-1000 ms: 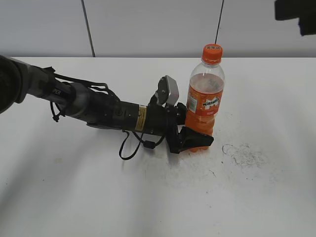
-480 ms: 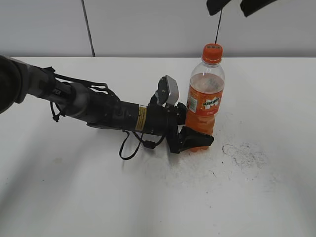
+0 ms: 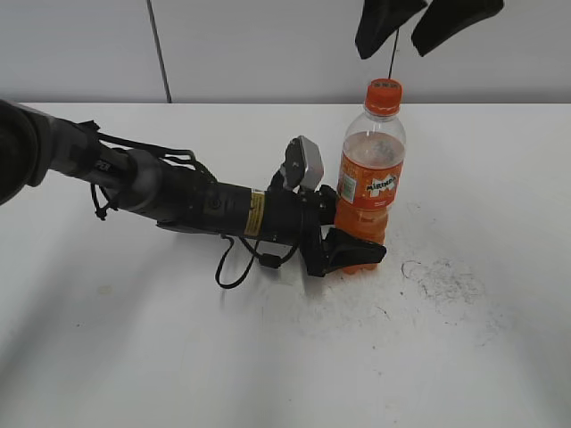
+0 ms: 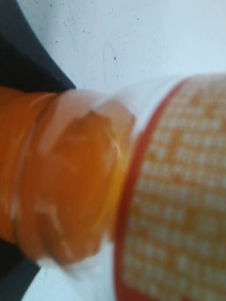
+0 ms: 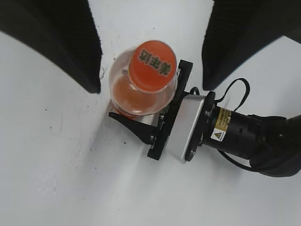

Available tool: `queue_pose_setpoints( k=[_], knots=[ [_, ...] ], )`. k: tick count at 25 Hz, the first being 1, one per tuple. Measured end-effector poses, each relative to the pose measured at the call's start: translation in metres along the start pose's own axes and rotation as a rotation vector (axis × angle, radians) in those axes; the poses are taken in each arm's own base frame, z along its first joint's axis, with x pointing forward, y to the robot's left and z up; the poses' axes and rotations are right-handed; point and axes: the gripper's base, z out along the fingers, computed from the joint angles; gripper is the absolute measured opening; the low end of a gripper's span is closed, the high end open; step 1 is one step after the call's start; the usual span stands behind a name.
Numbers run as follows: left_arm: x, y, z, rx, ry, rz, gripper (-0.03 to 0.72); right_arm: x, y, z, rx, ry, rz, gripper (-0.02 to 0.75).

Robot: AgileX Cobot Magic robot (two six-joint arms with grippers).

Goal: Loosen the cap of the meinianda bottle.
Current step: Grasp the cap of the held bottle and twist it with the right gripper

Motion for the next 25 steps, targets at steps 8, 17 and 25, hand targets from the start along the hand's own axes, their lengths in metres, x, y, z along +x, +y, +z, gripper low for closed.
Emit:
queue_pose_setpoints(
  k=[8,17,25],
  knots=[
    [0.0,0.0,0.0,0.0,0.0,0.001,0.553,-0.003,-0.005,0.033,0.006,0.074,0.011,0.493],
    [0.0,0.0,0.0,-0.001,0.001,0.001,0.553,-0.002,-0.005,0.031,0.004,0.073,0.012,0.493],
    [0.0,0.0,0.0,-0.001,0.0,0.001,0.553,0.02,-0.003,0.007,0.001,0.07,0.011,0.493]
  ],
)
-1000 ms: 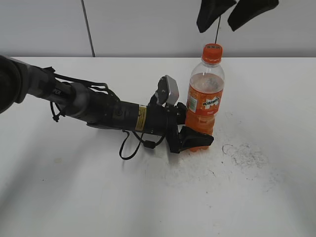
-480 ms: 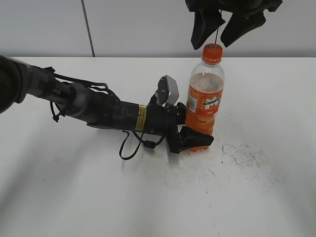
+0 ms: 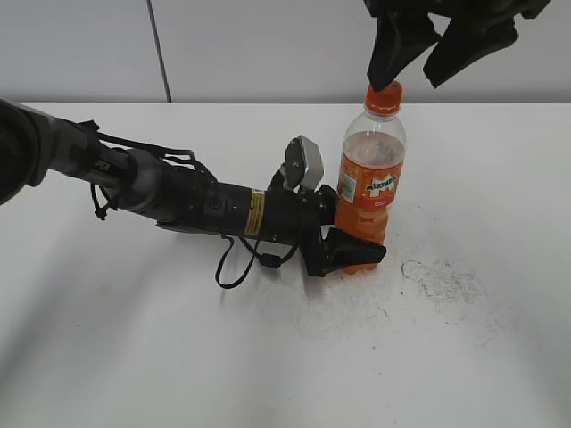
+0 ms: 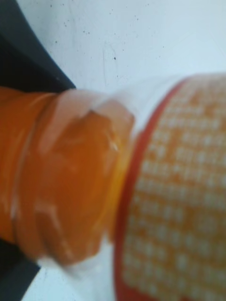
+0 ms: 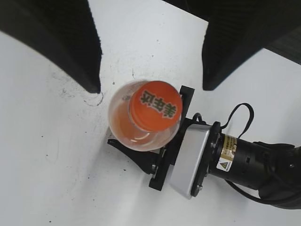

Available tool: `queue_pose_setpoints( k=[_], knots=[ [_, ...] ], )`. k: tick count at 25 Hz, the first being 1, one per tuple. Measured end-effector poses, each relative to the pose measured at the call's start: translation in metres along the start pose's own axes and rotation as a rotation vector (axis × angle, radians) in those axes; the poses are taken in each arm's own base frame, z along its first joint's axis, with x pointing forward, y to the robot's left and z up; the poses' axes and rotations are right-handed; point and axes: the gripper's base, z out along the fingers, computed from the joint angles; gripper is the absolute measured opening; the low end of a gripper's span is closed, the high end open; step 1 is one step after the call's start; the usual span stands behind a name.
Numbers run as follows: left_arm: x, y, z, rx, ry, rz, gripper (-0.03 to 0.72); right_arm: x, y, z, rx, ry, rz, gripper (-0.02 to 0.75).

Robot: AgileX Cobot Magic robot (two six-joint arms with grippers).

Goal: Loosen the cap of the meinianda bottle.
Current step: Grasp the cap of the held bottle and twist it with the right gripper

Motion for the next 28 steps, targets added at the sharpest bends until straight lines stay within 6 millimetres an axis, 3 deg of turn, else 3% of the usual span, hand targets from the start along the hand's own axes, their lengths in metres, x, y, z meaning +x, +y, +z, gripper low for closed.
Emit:
queue_pose_setpoints(
  k=[4,12,20,28],
  knots=[
    [0.0,0.0,0.0,0.001,-0.001,0.0,0.551,0.0,0.002,0.001,-0.025,0.004,0.01,0.493],
    [0.0,0.0,0.0,0.001,-0.001,0.0,0.55,-0.003,-0.001,0.028,-0.035,0.07,0.029,0.49],
    [0.0,0.0,0.0,0.0,0.0,0.0,0.55,-0.007,-0.001,0.028,-0.034,0.03,0.03,0.321],
    [0.0,0.0,0.0,0.001,-0.001,0.001,0.55,-0.007,-0.001,0.028,-0.032,0.024,-0.002,0.285]
  ],
)
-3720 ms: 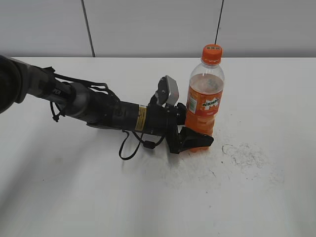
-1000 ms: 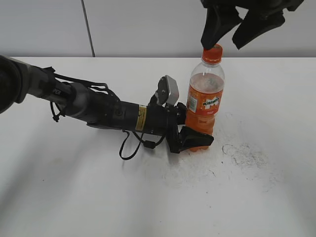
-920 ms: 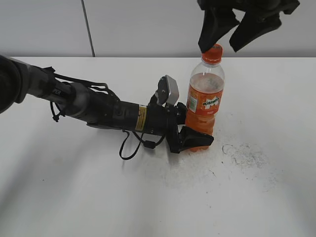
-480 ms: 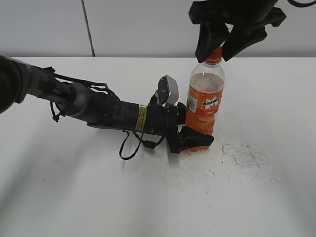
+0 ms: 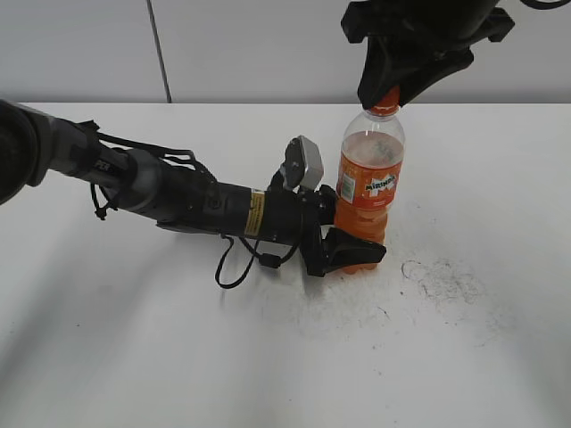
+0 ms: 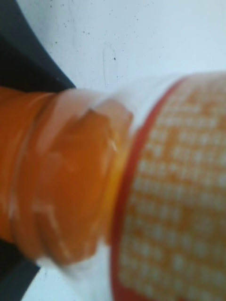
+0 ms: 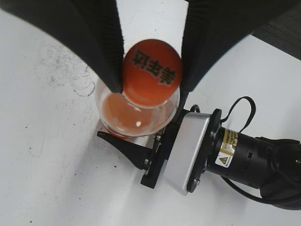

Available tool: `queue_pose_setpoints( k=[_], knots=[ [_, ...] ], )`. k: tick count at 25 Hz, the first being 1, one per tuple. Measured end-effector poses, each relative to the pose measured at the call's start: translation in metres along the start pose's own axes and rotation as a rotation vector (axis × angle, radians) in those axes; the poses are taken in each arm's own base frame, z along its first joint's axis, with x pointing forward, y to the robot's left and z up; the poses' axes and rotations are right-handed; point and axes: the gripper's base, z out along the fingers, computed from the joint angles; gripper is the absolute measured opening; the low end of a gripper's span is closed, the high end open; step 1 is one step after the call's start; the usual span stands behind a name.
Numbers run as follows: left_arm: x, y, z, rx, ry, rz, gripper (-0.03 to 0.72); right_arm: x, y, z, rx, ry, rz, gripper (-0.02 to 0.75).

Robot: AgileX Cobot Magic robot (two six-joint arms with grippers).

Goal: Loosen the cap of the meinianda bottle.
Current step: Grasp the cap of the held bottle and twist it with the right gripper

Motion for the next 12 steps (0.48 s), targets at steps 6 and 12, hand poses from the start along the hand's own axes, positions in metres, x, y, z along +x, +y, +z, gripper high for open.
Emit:
queue_pose_setpoints(
  k=[6,12],
  knots=[
    [0.0001,-0.0001,0.0,0.001,0.001,0.005,0.55,0.0017,0.0002,0.0,-0.004,0.018,-0.197,0.274],
    [0.0002,-0.0004,0.0,0.005,0.002,0.014,0.547,0.0017,0.0006,-0.0004,-0.011,0.018,-0.593,0.272]
  ],
)
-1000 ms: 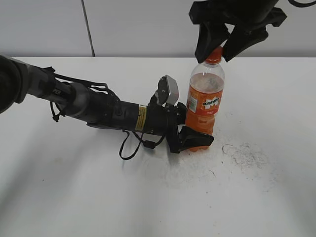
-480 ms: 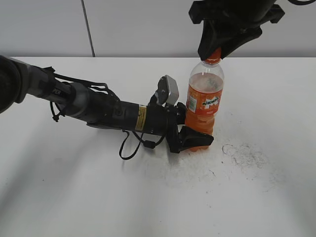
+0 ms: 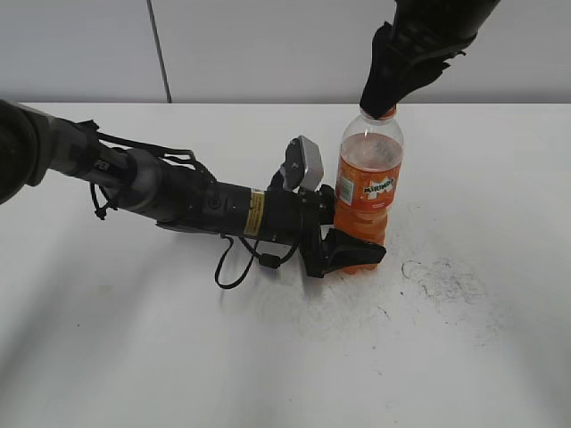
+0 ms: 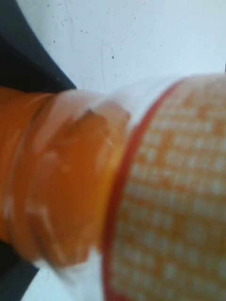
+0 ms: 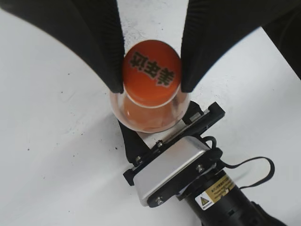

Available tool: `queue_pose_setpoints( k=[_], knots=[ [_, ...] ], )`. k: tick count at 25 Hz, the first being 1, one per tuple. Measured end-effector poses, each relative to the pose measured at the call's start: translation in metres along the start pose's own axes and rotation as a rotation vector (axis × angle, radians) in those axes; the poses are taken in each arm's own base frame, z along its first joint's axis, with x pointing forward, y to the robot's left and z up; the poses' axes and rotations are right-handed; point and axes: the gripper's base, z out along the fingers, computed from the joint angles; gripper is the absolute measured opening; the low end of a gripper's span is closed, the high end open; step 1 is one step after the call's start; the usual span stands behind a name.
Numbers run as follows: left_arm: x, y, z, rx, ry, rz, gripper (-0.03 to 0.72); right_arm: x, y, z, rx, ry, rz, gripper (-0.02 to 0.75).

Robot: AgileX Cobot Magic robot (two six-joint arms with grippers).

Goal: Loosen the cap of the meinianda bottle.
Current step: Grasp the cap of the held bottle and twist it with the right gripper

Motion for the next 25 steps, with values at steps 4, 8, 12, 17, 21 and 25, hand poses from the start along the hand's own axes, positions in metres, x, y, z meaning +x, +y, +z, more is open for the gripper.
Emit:
queue_pose_setpoints(
  k=[4,8,12,17,21,25],
  knots=[
    [0.0001,0.0001,0.0,-0.001,0.001,0.002,0.547,-0.0001,0.0,-0.0003,0.0,0.0,-0.078,0.272],
    [0.0002,0.0003,0.0,-0.003,0.002,-0.001,0.547,0.0001,0.0,-0.0003,0.0,0.002,0.033,0.309],
    [0.0002,0.0006,0.0,-0.007,0.003,-0.01,0.547,0.0008,0.0003,0.0,-0.002,0.01,0.258,0.55],
    [0.0002,0.0007,0.0,-0.007,0.002,-0.01,0.547,-0.0012,-0.0011,0.0002,0.008,-0.016,0.521,0.551],
    [0.0003,0.0007,0.0,-0.008,0.003,-0.01,0.547,-0.0031,-0.0024,0.0001,0.015,-0.041,0.57,0.439],
    [0.0003,0.0007,0.0,-0.008,0.003,-0.01,0.547,-0.003,-0.0026,0.0002,0.018,-0.04,0.554,0.283]
  ],
)
